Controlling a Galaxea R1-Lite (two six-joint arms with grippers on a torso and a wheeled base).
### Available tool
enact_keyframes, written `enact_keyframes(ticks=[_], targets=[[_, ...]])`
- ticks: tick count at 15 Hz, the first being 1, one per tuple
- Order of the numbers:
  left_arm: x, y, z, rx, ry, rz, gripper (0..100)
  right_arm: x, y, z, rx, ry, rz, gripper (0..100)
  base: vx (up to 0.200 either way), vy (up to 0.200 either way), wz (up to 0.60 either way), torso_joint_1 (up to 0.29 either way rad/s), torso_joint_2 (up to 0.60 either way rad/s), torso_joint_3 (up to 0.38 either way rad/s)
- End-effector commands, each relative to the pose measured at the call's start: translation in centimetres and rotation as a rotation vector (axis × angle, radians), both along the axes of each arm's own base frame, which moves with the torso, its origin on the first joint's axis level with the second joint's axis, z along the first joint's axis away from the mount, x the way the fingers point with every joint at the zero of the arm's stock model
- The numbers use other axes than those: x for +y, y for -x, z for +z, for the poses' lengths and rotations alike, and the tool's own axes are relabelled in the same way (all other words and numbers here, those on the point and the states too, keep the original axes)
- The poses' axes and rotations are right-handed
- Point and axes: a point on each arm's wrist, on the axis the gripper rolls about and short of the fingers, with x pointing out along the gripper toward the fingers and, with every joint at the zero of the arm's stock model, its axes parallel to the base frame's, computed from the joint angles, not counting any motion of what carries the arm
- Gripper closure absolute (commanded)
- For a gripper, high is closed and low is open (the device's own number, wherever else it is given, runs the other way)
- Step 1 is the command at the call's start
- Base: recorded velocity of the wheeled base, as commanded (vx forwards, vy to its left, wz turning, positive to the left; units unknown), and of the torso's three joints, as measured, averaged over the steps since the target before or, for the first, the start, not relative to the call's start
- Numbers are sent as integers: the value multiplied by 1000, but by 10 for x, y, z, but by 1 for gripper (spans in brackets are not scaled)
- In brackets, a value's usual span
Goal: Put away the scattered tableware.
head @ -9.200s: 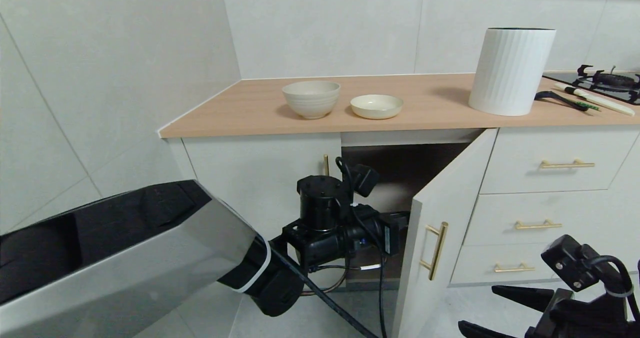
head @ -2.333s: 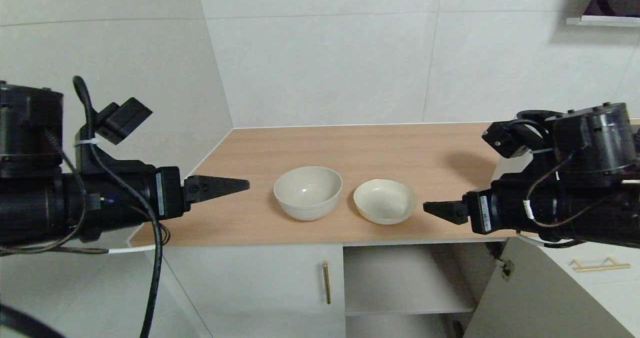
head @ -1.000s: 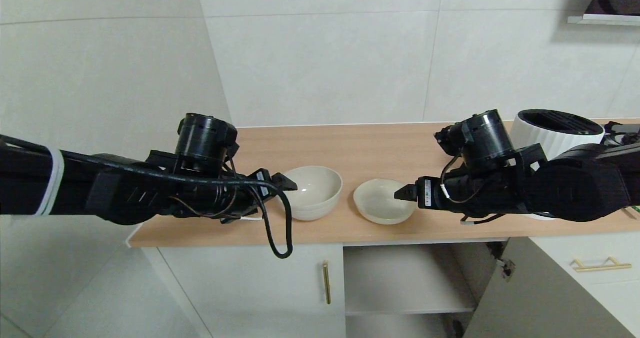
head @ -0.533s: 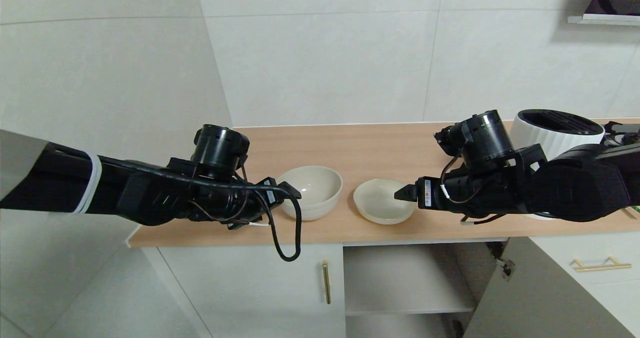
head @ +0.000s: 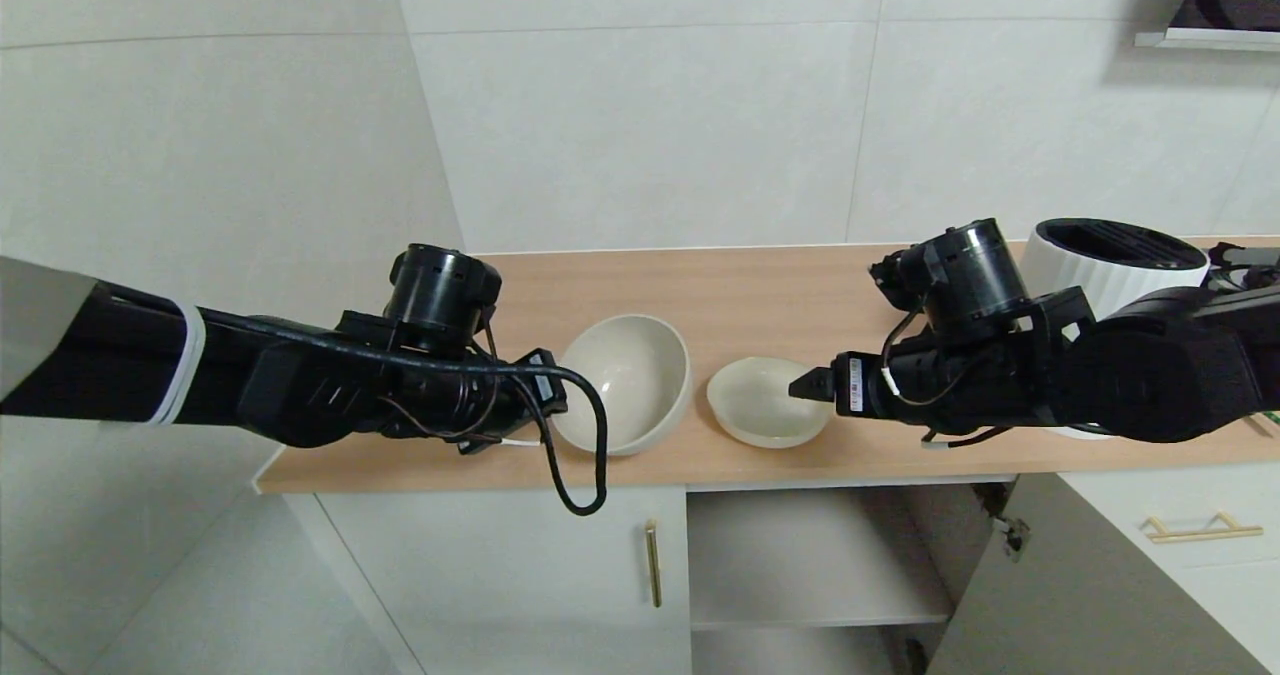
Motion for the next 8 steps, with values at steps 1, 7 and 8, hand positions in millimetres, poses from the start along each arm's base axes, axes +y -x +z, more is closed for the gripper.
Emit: enact_keyframes(ticks=[1,7,8], targets=[[0,1,2,-4,2,1,100,0,1,2,-4,-1,1,0,0,0,0,0,0,0],[3,9,15,-29,18,-4,100,11,-11,-16,-19,67,-71,0,0,0,0,0,0,0],[3,10,15,-31,19,-4,100,15,-15,-23,-34,94,-104,0,0,0,0,0,0,0]])
